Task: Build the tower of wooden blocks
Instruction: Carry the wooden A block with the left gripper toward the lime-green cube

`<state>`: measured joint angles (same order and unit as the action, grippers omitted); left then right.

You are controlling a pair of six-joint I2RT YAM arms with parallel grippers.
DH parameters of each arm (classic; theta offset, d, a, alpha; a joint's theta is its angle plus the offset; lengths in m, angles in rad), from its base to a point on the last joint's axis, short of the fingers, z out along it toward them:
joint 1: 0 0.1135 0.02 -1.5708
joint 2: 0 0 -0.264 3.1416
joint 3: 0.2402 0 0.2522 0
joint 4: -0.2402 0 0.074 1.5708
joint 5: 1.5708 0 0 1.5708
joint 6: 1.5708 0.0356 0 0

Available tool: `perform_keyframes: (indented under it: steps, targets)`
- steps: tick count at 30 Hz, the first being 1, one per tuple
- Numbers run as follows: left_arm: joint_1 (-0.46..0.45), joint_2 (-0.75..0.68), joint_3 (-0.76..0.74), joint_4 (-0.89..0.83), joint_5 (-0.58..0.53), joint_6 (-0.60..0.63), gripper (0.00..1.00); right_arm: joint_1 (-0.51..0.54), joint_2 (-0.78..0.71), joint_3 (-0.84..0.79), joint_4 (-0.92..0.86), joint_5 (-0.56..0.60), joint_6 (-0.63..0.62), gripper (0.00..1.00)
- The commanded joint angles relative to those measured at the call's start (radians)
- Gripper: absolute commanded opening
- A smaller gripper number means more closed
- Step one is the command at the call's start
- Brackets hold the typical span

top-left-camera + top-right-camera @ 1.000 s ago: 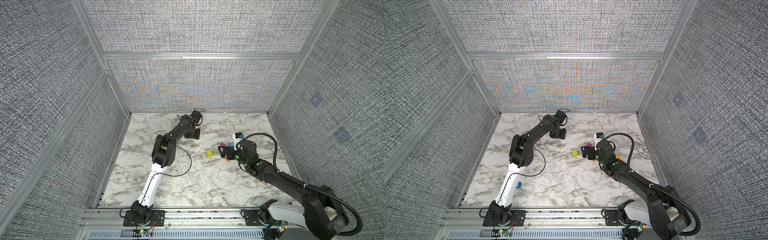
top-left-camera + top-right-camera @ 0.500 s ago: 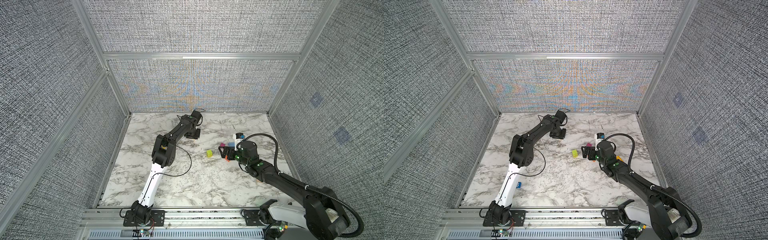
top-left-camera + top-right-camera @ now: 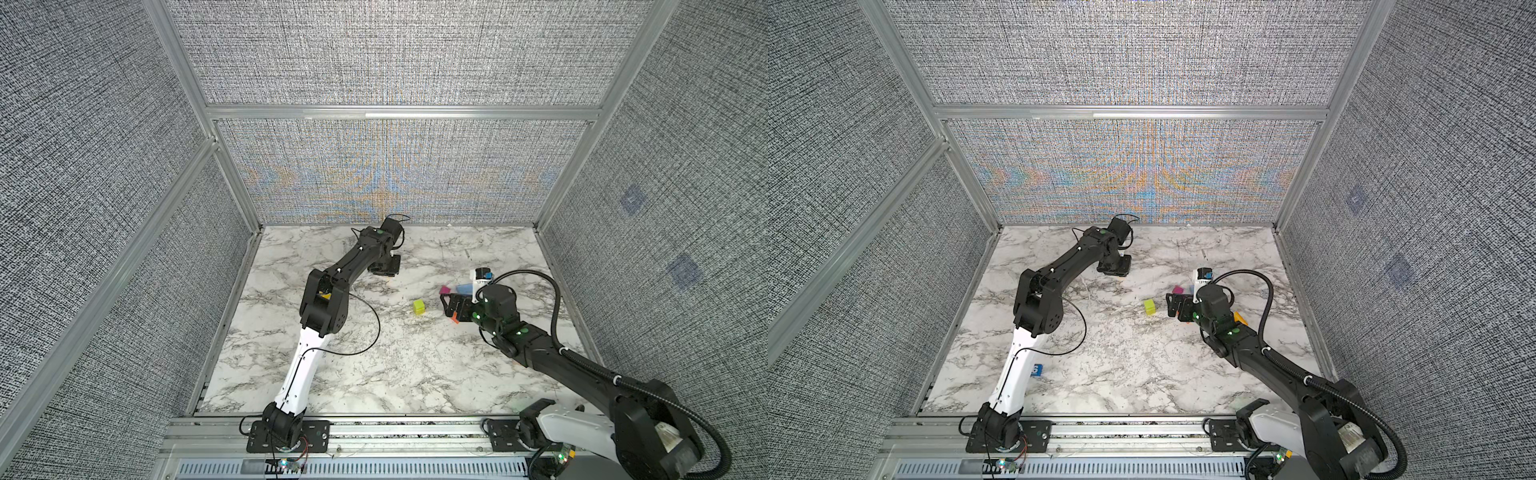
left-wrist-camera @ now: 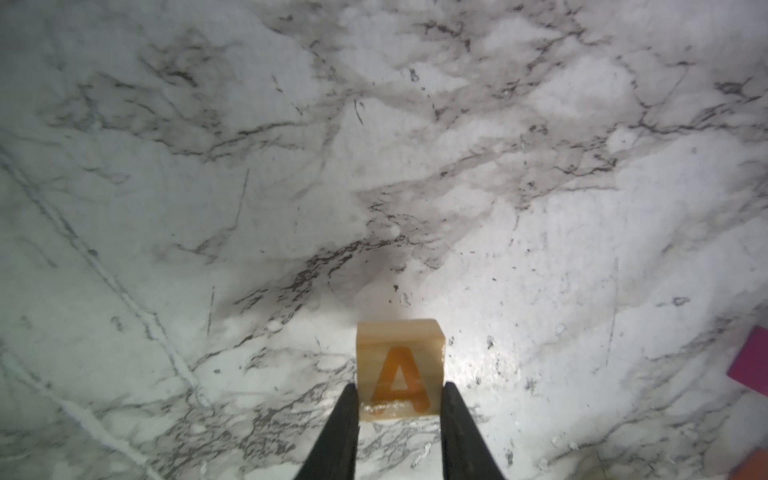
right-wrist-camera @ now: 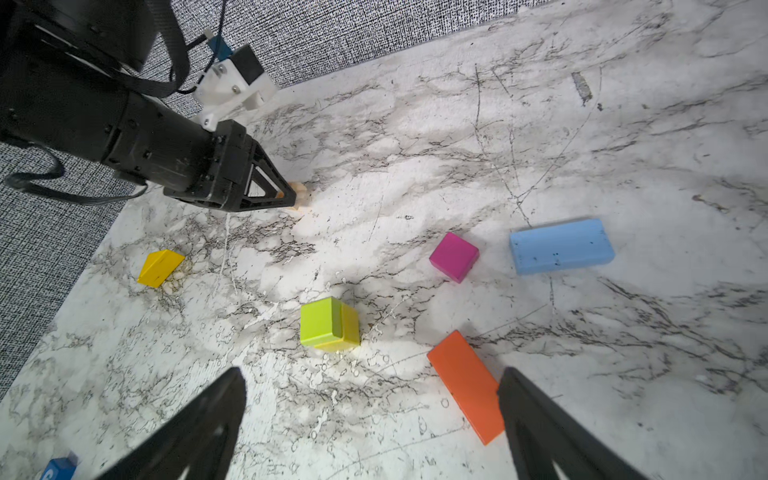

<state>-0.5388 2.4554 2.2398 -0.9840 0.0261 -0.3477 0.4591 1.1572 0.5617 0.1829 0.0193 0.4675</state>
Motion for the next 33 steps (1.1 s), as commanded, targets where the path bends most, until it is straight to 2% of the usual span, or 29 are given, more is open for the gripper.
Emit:
perform_keyframes:
  steps: [1,12,18,26,33]
  targets:
    - [0.0,-0.036,-0.013,-0.026,0.01,0.01,0.3,-0.004,-0.009,-0.005,0.004,0.026,0.013,0.97]
    - [-0.048,-0.142,-0.051,-0.08,0.004,0.014,0.3,-0.052,0.009,-0.017,0.009,-0.006,0.067,0.98]
    - [-0.092,-0.192,-0.099,-0.096,0.046,-0.011,0.3,-0.085,0.02,-0.04,0.037,-0.029,0.119,0.98]
    - [-0.164,-0.26,-0.171,-0.096,0.022,-0.107,0.3,-0.101,-0.001,-0.053,-0.002,0.057,0.155,0.98]
    - [-0.214,-0.276,-0.195,-0.096,-0.004,-0.18,0.3,-0.114,-0.01,-0.065,-0.018,0.082,0.183,0.98]
